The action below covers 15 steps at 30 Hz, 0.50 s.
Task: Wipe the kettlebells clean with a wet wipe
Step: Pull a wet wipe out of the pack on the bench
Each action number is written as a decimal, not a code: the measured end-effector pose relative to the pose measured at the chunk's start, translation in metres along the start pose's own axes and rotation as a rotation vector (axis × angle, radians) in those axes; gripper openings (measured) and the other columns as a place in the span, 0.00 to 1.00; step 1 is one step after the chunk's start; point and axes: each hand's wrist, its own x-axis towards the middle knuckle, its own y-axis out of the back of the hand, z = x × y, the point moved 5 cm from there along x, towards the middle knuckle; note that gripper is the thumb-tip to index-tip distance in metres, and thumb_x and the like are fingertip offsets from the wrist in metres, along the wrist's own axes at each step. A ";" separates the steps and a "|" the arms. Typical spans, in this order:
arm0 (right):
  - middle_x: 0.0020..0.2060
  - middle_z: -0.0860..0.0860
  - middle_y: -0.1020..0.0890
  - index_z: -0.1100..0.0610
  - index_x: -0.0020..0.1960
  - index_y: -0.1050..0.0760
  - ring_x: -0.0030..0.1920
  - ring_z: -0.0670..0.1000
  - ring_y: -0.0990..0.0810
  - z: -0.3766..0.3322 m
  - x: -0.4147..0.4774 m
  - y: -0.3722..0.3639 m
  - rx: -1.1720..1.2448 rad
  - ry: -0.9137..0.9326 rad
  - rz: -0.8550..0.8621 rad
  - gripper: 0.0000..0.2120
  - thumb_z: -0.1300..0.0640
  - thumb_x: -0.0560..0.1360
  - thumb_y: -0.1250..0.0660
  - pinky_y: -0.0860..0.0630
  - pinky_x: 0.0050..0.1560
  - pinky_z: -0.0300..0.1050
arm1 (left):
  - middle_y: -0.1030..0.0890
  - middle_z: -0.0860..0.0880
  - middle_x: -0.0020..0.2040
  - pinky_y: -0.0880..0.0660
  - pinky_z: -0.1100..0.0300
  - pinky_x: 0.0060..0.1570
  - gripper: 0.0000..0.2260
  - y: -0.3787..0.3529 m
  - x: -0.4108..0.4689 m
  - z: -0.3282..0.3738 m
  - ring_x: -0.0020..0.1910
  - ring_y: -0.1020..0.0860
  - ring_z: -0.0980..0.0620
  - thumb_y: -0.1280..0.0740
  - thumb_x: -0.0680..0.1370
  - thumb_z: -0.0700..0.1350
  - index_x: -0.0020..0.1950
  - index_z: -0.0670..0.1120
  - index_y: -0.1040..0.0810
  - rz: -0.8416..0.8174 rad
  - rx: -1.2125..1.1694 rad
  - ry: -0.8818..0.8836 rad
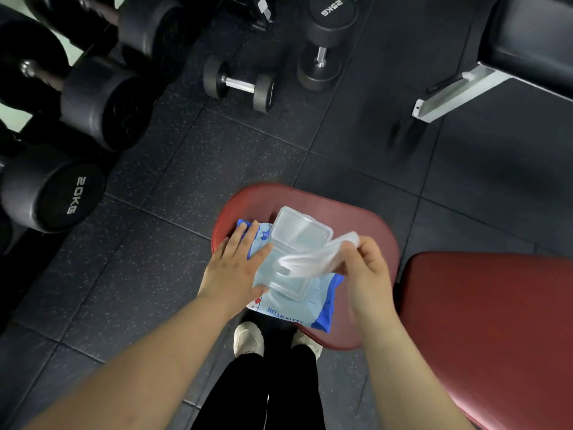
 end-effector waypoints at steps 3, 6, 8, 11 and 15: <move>0.21 0.43 0.24 0.54 0.33 0.31 0.25 0.39 0.28 -0.018 -0.001 0.021 0.115 0.020 0.163 0.15 0.63 0.77 0.45 0.30 0.29 0.31 | 0.64 0.45 0.75 0.57 0.51 0.73 0.32 -0.002 0.002 0.002 0.74 0.64 0.46 0.43 0.76 0.58 0.73 0.54 0.56 -0.006 0.032 0.015; 0.24 0.42 0.24 0.51 0.33 0.31 0.28 0.40 0.27 -0.041 -0.002 0.042 0.162 0.048 0.290 0.15 0.58 0.78 0.45 0.30 0.31 0.34 | 0.64 0.45 0.75 0.58 0.50 0.73 0.32 -0.001 0.002 0.003 0.74 0.64 0.45 0.42 0.76 0.57 0.73 0.54 0.56 -0.019 0.036 0.013; 0.31 0.46 0.25 0.50 0.34 0.30 0.35 0.45 0.27 -0.052 -0.004 0.039 0.102 0.031 0.233 0.13 0.57 0.77 0.44 0.30 0.37 0.39 | 0.64 0.44 0.75 0.60 0.51 0.73 0.32 0.001 0.000 0.003 0.74 0.65 0.44 0.41 0.75 0.56 0.73 0.54 0.55 -0.032 -0.012 0.024; 0.34 0.49 0.25 0.52 0.36 0.29 0.36 0.47 0.28 -0.056 -0.014 0.026 -0.001 -0.073 0.114 0.12 0.58 0.77 0.44 0.30 0.36 0.40 | 0.64 0.43 0.75 0.65 0.50 0.71 0.33 0.014 -0.007 0.004 0.74 0.64 0.44 0.39 0.74 0.57 0.73 0.54 0.54 -0.003 -0.098 0.060; 0.34 0.50 0.26 0.54 0.39 0.29 0.36 0.48 0.30 -0.067 -0.029 0.022 -0.055 -0.113 0.006 0.10 0.61 0.77 0.45 0.33 0.36 0.41 | 0.54 0.47 0.76 0.69 0.55 0.69 0.37 0.051 -0.031 0.009 0.75 0.53 0.47 0.45 0.67 0.66 0.72 0.53 0.46 0.183 -0.413 0.129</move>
